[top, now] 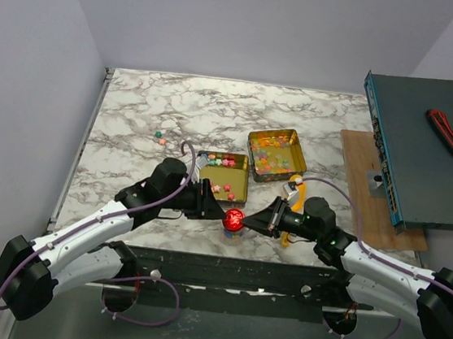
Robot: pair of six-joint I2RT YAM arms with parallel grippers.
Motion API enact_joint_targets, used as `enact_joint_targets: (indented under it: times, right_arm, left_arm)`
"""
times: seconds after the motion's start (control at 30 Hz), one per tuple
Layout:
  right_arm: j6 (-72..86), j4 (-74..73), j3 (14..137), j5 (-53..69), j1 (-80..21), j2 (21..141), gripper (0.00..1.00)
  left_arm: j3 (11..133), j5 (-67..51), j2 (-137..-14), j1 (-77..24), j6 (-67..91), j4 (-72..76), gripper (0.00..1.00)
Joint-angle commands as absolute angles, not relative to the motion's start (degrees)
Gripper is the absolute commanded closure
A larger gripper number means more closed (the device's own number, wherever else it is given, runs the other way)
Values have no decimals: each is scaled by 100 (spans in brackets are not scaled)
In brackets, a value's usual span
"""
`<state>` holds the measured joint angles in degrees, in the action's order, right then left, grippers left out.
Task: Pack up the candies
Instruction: Close the bottle lid on the packing bottle.
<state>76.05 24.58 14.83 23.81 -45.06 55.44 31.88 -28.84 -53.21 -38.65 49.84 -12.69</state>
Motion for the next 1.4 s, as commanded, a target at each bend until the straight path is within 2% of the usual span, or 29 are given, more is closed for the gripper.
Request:
enact_joint_targets:
  times: [0.0,0.53,1.03,1.37]
  right_arm:
    - [7488,2374,1347,2468,-4509,5467,99]
    - [7329,2123,1314,2356,-4505,5317,99]
    - [6986,1341,1548,2095,-4511,4949,72]
    - [6730,780,1969,1981,-4509,4740,67]
  left_arm:
    - [3450,-2760,-5438,-3968,4895,-1234,65]
    - [3560,-2734,-5754,-4163,4888,-1222,72]
    - [3625,-2762,-5936,-4208,4886,-1253,74]
    - [3631,-2768,-5999,-4205,4877,-1257,76]
